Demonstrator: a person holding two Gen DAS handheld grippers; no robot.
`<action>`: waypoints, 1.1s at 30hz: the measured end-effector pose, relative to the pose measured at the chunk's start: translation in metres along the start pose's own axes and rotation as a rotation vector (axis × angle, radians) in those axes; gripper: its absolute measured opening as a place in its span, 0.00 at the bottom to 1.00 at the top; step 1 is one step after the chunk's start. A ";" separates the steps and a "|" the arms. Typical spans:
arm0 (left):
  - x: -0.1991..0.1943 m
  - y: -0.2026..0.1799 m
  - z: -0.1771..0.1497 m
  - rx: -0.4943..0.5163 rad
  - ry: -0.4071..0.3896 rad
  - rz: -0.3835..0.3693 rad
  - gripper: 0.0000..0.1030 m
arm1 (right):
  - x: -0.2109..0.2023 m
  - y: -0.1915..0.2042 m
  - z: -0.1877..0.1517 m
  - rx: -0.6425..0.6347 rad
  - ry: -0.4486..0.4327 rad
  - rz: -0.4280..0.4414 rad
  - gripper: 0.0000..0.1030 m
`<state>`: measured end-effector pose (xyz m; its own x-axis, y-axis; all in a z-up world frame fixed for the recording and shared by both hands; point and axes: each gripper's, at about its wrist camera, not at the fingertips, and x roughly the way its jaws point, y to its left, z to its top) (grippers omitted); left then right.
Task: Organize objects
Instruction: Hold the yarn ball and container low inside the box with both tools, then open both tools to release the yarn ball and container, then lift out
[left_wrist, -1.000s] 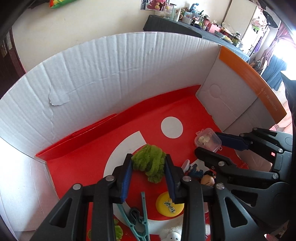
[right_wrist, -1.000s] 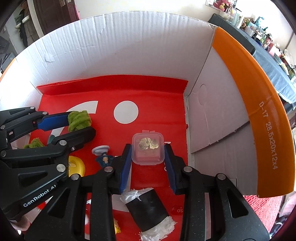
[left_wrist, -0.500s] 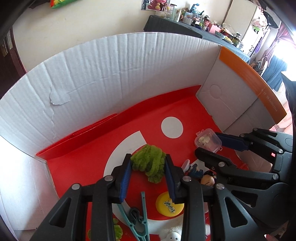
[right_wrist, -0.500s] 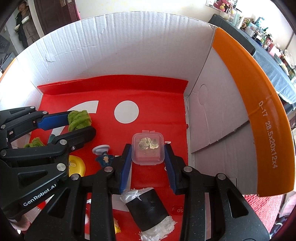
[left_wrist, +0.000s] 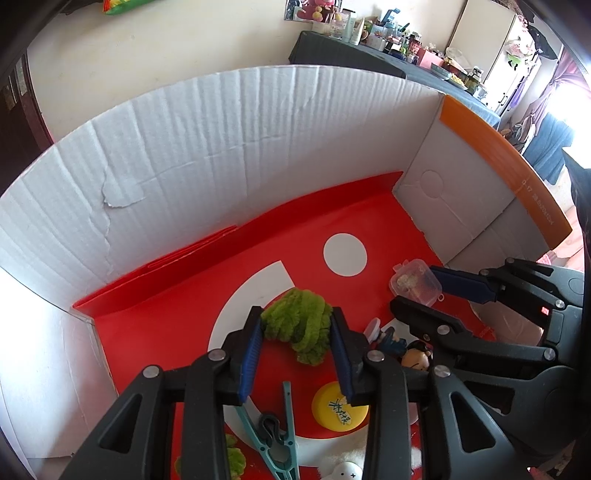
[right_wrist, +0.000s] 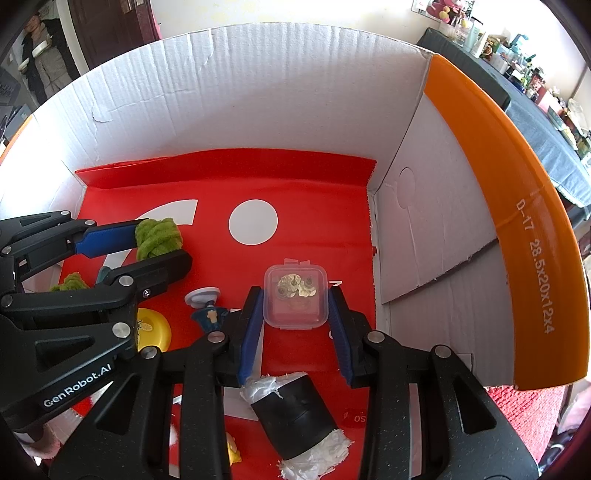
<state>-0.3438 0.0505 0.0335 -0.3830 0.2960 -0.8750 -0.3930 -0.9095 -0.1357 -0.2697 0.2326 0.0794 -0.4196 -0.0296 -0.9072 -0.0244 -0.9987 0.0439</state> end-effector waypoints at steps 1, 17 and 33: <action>0.000 0.001 0.000 -0.001 0.000 -0.001 0.36 | 0.000 0.000 -0.001 0.001 0.000 0.001 0.33; -0.007 0.014 -0.005 -0.018 -0.004 -0.005 0.42 | -0.003 -0.001 -0.004 0.003 -0.001 0.005 0.34; -0.017 0.015 -0.006 -0.022 -0.014 -0.001 0.42 | -0.014 0.000 -0.013 0.013 -0.017 0.024 0.37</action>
<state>-0.3382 0.0303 0.0440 -0.3938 0.3011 -0.8685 -0.3755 -0.9151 -0.1470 -0.2517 0.2325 0.0870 -0.4358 -0.0529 -0.8985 -0.0261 -0.9971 0.0714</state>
